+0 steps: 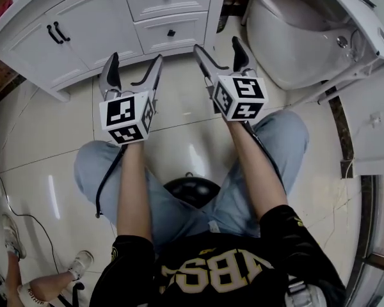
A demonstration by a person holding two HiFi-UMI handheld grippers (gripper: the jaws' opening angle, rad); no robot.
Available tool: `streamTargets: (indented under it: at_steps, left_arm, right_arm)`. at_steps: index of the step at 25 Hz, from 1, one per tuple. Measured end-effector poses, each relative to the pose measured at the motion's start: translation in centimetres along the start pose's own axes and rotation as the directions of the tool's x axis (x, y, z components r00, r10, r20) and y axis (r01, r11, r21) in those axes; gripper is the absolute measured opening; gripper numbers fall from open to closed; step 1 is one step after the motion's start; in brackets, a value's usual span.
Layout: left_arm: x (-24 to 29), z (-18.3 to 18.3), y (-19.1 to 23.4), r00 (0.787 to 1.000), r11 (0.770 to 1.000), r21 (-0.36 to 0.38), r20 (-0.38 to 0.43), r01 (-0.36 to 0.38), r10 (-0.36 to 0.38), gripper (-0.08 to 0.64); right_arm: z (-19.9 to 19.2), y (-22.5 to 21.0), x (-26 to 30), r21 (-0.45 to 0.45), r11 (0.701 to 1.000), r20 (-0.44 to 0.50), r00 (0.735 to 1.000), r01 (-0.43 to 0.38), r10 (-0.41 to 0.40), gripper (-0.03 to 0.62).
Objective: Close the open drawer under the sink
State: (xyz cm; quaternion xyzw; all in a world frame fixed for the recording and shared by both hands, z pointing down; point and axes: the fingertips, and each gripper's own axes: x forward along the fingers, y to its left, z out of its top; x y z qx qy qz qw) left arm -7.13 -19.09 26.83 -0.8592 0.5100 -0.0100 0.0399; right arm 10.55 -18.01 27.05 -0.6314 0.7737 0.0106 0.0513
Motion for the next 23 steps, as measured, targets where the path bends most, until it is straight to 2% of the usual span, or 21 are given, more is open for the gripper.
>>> streamTargets:
  at_steps: [4, 9, 23]
  left_arm:
    - [-0.1, 0.0, -0.6, 1.000, 1.000, 0.002, 0.000, 0.003, -0.003, 0.445]
    - [-0.1, 0.1, -0.9, 1.000, 1.000, 0.014, -0.001, 0.007, -0.007, 0.442]
    - [0.0, -0.6, -1.4, 1.000, 1.000, 0.010, -0.015, 0.004, -0.004, 0.440]
  right_arm:
    - [-0.2, -1.1, -0.9, 0.008, 1.000, -0.010, 1.000, 0.025, -0.025, 0.416]
    - [0.6, -0.7, -1.4, -0.028, 0.999, 0.002, 1.000, 0.019, -0.019, 0.414]
    - [-0.3, -0.4, -0.6, -0.024, 1.000, -0.016, 1.000, 0.013, -0.013, 0.410]
